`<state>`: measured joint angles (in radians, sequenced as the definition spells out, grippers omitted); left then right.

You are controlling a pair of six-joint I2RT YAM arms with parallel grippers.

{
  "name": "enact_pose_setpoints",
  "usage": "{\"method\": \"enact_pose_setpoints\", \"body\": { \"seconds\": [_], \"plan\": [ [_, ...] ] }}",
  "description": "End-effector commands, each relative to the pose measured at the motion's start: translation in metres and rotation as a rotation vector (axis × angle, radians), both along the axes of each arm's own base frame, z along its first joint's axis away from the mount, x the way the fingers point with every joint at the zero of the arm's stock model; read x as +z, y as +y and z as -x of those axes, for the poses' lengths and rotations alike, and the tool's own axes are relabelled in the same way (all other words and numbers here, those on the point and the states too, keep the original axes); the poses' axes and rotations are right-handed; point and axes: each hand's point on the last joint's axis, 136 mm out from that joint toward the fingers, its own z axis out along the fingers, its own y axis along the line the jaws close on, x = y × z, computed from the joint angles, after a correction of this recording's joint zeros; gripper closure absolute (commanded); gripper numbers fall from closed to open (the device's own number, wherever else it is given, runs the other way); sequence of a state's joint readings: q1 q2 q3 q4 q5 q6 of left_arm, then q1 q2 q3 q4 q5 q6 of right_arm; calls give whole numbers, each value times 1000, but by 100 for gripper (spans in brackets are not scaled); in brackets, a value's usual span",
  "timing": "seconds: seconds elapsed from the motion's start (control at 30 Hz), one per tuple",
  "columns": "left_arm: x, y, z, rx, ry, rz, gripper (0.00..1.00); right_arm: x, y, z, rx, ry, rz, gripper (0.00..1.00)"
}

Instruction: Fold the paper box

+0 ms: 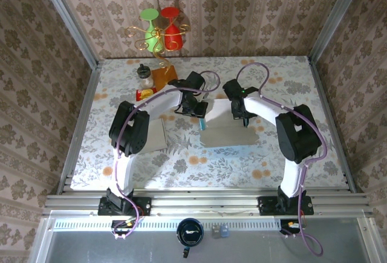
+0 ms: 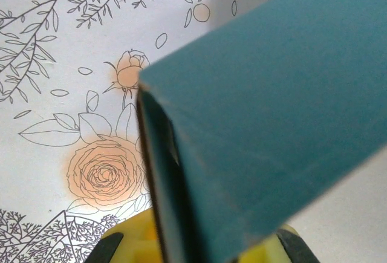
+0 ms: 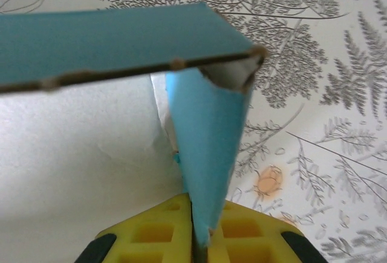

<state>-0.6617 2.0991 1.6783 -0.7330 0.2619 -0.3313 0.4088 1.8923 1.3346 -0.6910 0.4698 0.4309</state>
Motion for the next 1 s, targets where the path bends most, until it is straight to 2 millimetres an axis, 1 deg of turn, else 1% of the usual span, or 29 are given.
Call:
{"method": "enact_pose_setpoints", "body": {
  "seconds": [0.0, 0.13, 0.33, 0.43, 0.47, 0.57, 0.7, 0.8, 0.87, 0.97],
  "plan": [
    [0, 0, -2, -13, 5, -13, 100, 8, -25, 7, -80, 12, 167, 92],
    [0, -2, -3, -11, 7, -7, 100, 3, -20, 9, -79, 27, 159, 100],
    [3, -4, -5, -6, 7, 5, 100, -1, -19, 11, -83, 64, 181, 100],
    [4, -5, -5, -4, 10, 13, 100, -5, -14, 11, -82, 71, 138, 100],
    [4, -5, -6, -5, 10, 15, 100, -6, -10, 9, -70, 58, 99, 99],
    [4, -5, -4, -12, 13, 10, 100, -5, -6, 3, -56, 27, 12, 90],
    [4, -4, -3, -25, 12, 3, 100, 4, -7, -8, -37, -7, -44, 82],
    [2, -3, -2, -31, 14, -2, 100, 7, -1, -14, -11, -21, -92, 75],
    [2, -3, -1, -35, 15, -6, 100, 7, 1, -16, -2, -23, -96, 73],
    [1, -3, -1, -38, 16, -9, 100, 7, -3, -17, -8, -25, -95, 72]
  ]
}}
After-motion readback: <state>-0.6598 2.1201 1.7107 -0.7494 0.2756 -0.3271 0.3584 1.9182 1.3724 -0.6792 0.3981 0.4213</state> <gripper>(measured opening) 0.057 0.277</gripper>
